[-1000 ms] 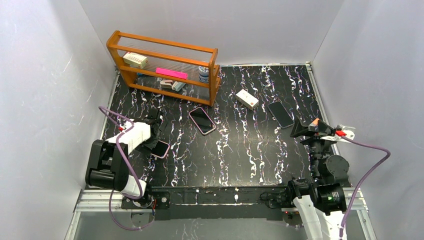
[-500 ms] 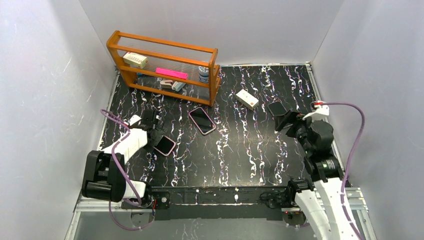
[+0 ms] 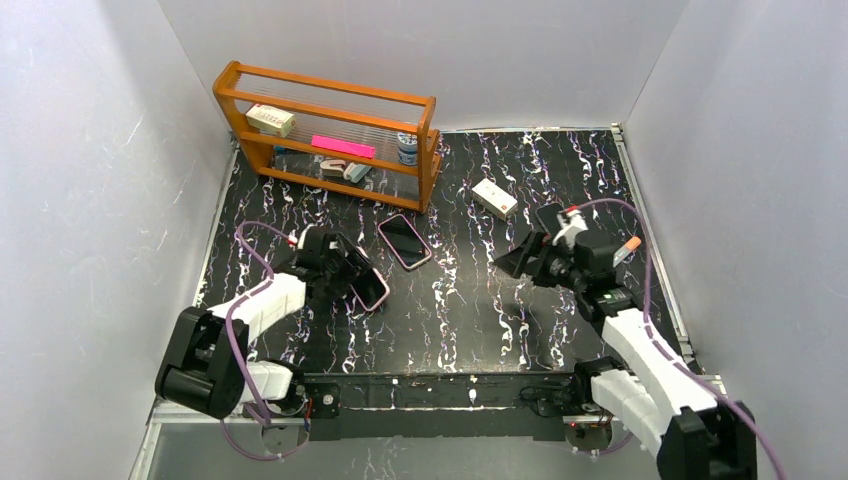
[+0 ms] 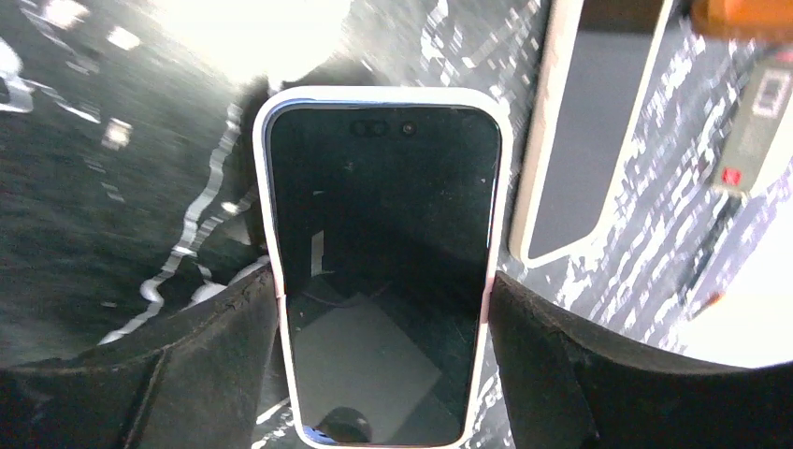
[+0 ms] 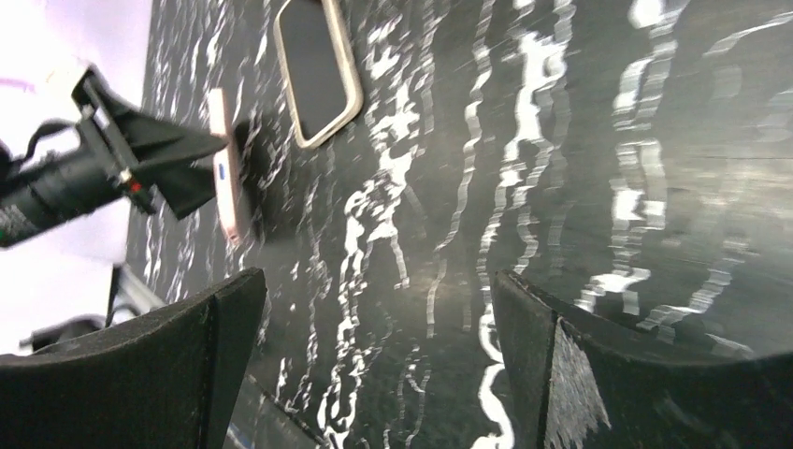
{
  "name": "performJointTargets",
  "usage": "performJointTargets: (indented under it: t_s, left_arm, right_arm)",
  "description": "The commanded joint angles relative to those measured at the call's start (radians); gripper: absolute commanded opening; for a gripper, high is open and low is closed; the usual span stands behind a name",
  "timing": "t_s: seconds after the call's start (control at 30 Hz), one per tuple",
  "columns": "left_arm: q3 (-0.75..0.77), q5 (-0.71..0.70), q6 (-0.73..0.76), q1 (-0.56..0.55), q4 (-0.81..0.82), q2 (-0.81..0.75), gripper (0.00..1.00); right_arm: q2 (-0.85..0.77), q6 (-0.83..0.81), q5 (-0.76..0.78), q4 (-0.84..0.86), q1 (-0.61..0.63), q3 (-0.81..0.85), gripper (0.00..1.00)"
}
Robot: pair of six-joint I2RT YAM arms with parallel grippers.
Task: Take the phone out of the phone case
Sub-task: Pick up the phone at the center of the board.
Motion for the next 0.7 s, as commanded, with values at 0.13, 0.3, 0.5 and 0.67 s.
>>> performJointTargets:
  t_s: [0.13, 0.3, 0.5, 0.67]
  left_arm:
    - [-0.024, 0.06, -0.035, -0.145, 0.215, -0.055, 0.0]
    - [-0.032, 0.039, -0.063, -0.212, 0.277, -0.06, 0.0]
    - [-0.017, 0.017, -0.083, -0.271, 0.306, -0.069, 0.0]
    - [-0.014, 0.008, -0.095, -0.301, 0.339, -0.068, 0.0]
  right_arm:
    - [0.181, 0.078, 0.119, 0.366, 0.404, -0.003, 0.99]
    - [0.333, 0.083, 0.147, 0.496, 0.54, 0.041, 0.99]
    - [0.481, 0.098, 0.214, 0.57, 0.639, 0.088, 0.94]
    - [0.56, 0.127, 0.208, 0.645, 0.66, 0.099, 0.85]
